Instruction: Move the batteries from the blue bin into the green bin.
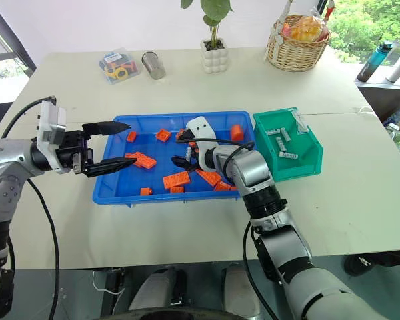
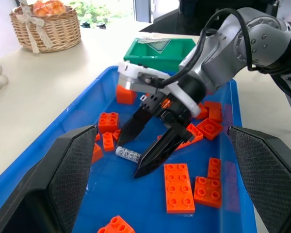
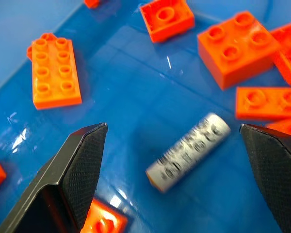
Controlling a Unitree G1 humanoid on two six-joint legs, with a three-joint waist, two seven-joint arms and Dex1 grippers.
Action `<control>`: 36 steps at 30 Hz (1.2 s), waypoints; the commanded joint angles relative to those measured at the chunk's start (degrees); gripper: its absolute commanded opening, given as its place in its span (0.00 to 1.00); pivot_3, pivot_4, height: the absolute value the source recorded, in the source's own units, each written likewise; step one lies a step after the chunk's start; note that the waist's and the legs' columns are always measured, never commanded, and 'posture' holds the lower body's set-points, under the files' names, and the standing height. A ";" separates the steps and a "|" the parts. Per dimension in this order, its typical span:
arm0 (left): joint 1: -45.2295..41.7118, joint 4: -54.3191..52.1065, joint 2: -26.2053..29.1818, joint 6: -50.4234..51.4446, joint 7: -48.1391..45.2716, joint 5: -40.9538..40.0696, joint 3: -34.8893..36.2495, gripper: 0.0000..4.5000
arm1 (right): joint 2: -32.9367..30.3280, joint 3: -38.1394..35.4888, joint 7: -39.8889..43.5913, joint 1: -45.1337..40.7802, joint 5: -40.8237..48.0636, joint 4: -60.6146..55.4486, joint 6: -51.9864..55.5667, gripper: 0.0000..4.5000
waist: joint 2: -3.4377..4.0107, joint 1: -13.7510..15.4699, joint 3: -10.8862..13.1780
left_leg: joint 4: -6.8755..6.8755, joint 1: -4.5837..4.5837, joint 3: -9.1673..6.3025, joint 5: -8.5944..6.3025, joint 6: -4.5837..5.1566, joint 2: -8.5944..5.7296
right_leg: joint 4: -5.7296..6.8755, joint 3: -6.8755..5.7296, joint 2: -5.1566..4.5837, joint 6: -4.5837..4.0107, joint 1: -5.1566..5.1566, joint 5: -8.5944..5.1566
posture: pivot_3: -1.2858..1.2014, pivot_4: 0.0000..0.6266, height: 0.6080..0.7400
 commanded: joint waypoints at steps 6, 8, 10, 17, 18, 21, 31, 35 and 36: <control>-0.76 -1.33 0.33 -0.03 -0.02 -0.85 1.10 1.00 | -0.73 2.07 0.87 2.14 -0.58 -4.78 1.62 0.22 | 0.00 -0.02 0.00 | -0.01 0.00 0.00 0.00 0.00 0.00 | 0.00 0.00 0.00 0.00 -0.01 0.00 | 0.52 0.24 0.98; -0.81 -1.37 0.23 -0.01 -0.03 -0.85 0.96 1.00 | -1.05 1.79 1.04 2.05 -0.36 -6.08 2.19 0.01 | 0.00 0.05 0.00 | -0.01 0.00 0.00 0.00 0.00 0.00 | 0.00 0.00 -0.01 0.00 -0.01 0.00 | 0.52 0.24 0.98; -0.89 -1.41 0.08 -0.02 0.00 -0.85 0.80 1.00 | -1.59 0.65 1.26 1.62 0.14 -7.80 2.79 0.01 | 0.00 0.10 0.00 | -0.01 0.00 0.00 0.00 0.00 0.00 | 0.00 0.00 0.00 0.00 0.00 0.00 | 0.52 0.24 0.98; -0.83 -1.07 -0.05 -0.28 -0.31 -0.77 0.88 1.00 | -12.96 -15.48 1.87 -3.81 5.34 -17.59 9.65 0.01 | 0.02 0.55 0.01 | 0.01 -0.04 -0.02 0.00 0.00 -0.08 | -0.02 0.00 -0.09 0.00 0.02 0.00 | 0.52 0.24 0.98; -0.81 -0.91 -0.03 -0.36 -0.42 -0.74 0.95 1.00 | -14.82 -17.12 1.78 -4.20 5.69 -17.78 10.38 0.01 | 0.02 0.56 0.01 | 0.00 -0.03 -0.03 0.00 0.00 -0.10 | -0.02 0.00 -0.11 0.00 0.02 0.00 | 0.52 0.24 0.98; -0.98 -0.46 -0.44 -0.54 -0.70 -0.76 0.63 1.00 | -26.10 -22.80 2.80 -2.98 4.74 -16.43 11.40 0.01 | 0.01 0.65 0.01 | -0.04 -0.03 -0.04 -0.01 0.01 -0.11 | -0.02 0.01 -0.11 0.00 0.03 0.00 | 0.52 0.24 0.98; -3.86 1.02 -1.77 -0.64 -3.68 -0.41 -2.04 1.00 | -33.54 -26.85 2.99 7.02 6.20 -17.53 12.03 0.24 | 0.01 0.32 0.01 | -0.03 -0.03 0.34 -0.02 0.03 0.03 | -0.05 0.02 -0.12 0.00 -0.03 0.00 | 0.52 0.24 0.98; -5.18 1.32 -1.80 1.00 -4.75 -1.40 -2.79 1.00 | -33.94 -26.38 2.25 8.09 5.47 -16.72 10.00 0.63 | 0.01 0.69 0.01 | 0.00 -0.03 0.32 -0.02 0.03 0.00 | -0.05 0.04 -0.13 0.00 -0.01 0.00 | 0.52 0.24 0.98; -5.33 1.35 -1.70 1.08 -5.17 -1.23 -3.02 1.00 | -34.24 -26.34 2.29 7.89 5.41 -16.51 9.53 0.76 | 0.01 0.77 0.01 | 0.00 -0.03 0.32 -0.02 0.03 0.00 | -0.06 0.04 -0.13 0.00 -0.02 0.00 | 0.52 0.24 0.98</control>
